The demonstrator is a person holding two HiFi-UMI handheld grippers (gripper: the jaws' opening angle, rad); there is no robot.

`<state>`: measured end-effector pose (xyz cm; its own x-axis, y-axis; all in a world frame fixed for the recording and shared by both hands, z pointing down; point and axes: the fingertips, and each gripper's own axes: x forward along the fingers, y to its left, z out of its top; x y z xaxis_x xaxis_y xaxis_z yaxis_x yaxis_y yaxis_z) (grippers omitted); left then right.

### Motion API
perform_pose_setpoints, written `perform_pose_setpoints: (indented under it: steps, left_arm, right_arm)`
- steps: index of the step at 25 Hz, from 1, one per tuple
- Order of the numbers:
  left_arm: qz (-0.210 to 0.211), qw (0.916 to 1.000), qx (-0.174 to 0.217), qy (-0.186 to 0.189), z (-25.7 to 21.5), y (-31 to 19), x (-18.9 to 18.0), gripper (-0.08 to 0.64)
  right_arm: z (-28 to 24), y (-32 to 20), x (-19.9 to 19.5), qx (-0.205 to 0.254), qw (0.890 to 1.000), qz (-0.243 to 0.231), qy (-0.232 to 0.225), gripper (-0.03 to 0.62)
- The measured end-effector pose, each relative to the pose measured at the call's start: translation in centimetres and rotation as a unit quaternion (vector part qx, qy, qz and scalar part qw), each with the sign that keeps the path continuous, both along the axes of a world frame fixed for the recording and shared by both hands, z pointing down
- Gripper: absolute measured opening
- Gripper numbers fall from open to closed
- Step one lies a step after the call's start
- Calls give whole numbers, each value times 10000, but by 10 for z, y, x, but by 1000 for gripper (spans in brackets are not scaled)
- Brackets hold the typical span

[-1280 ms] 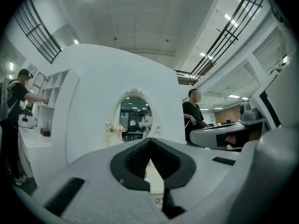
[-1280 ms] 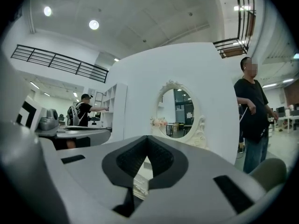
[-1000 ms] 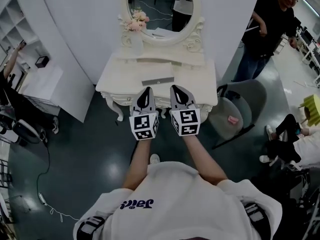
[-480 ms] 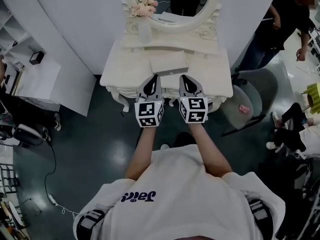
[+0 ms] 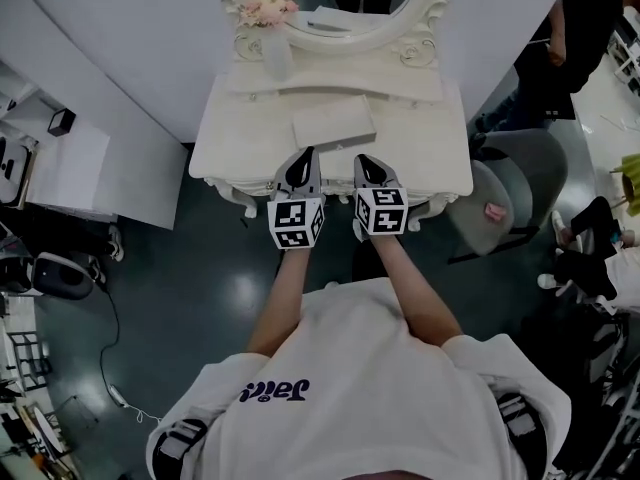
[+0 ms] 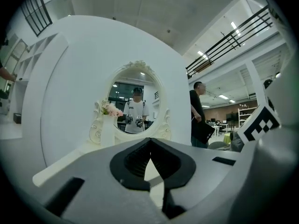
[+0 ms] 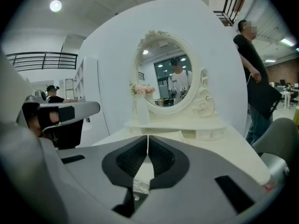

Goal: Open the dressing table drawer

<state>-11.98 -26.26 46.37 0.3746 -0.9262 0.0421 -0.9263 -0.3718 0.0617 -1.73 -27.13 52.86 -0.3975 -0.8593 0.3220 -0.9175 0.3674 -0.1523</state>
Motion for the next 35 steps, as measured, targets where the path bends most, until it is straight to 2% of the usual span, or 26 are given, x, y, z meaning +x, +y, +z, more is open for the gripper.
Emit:
perform_pose_setpoints:
  steps: [6, 8, 14, 18, 24, 26, 28, 30, 35]
  left_arm:
    - [-173, 9996, -234, -17, 21, -37, -2, 14]
    - [-237, 9993, -282, 7, 25, -49, -4, 14]
    - [-338, 9985, -436, 4, 43, -70, -8, 14]
    - [-355, 9981, -512, -20, 50, -81, -7, 14]
    - [-349, 9977, -583, -65, 58, -95, -4, 14]
    - [-355, 9974, -631, -55, 62, -99, -4, 14]
    - [-369, 9970, -686, -12, 66, -101, -6, 14]
    - [-404, 9965, -727, 45, 68, -105, -9, 14]
    - [-481, 9957, -785, 106, 73, -110, -13, 14]
  right_arm:
    - [49, -37, -6, -556, 9980, -290, -14, 8]
    - [63, -47, -10, -715, 9965, -428, -8, 86]
    - [109, -63, -16, -1141, 9914, -640, 37, 132]
    - [138, -73, -17, -1518, 9862, -660, -97, 164]
    - [168, -88, -26, -1908, 9782, -726, -369, 164]
    - [178, -94, -28, -2102, 9736, -649, -612, 162]
    - [186, -98, -31, -2320, 9665, -486, -986, 121]
    - [193, -103, -34, -2487, 9592, -380, -1291, 109]
    - [206, -111, -37, -2676, 9529, -276, -1403, 109]
